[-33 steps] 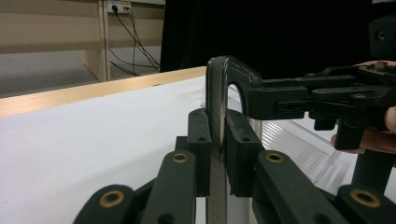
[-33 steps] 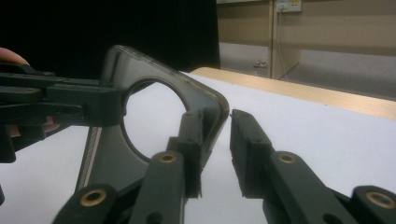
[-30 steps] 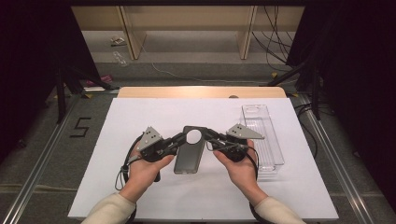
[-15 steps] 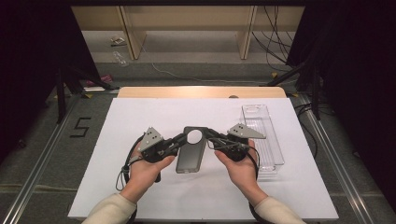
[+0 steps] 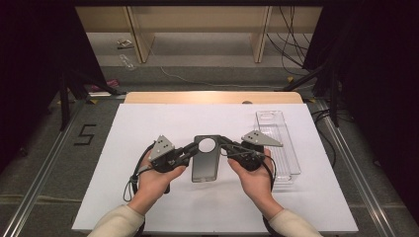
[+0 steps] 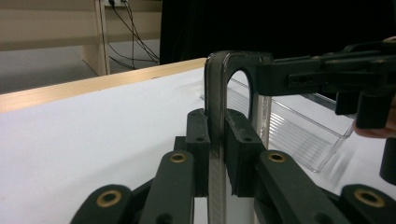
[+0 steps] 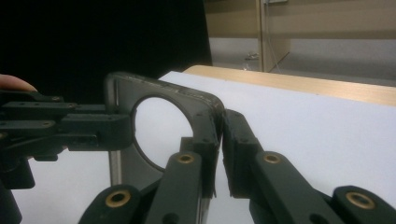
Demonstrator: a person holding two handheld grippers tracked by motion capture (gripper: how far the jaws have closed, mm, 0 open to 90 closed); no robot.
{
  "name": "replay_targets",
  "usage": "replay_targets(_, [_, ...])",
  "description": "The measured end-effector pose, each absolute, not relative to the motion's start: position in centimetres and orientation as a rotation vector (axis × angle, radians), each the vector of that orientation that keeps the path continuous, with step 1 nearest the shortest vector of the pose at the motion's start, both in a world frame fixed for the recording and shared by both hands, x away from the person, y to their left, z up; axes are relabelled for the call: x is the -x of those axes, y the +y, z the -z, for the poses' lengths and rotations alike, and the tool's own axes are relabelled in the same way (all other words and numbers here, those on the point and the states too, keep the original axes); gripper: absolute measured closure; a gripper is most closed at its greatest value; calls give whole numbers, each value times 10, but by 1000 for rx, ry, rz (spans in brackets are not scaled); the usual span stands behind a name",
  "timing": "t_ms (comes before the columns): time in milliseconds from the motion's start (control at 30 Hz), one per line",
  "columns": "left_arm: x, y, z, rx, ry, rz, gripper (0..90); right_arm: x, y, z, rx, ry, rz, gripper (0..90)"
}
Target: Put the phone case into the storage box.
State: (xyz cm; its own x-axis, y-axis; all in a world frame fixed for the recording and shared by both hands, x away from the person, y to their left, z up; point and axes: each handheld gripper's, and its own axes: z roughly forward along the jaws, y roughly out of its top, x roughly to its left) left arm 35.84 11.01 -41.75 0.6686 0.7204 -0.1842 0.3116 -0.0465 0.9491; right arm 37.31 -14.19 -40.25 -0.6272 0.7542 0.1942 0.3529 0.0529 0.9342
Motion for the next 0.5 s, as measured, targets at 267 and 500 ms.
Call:
replay_targets(267, [-359, 107, 416, -1671, 820, -358, 639, -373, -143, 401, -1139, 1977, -1553, 859])
replay_targets(500, [-356, 102, 410, -1694, 756, -306, 401, -373, -147, 398, -1139, 1956, -1531, 889])
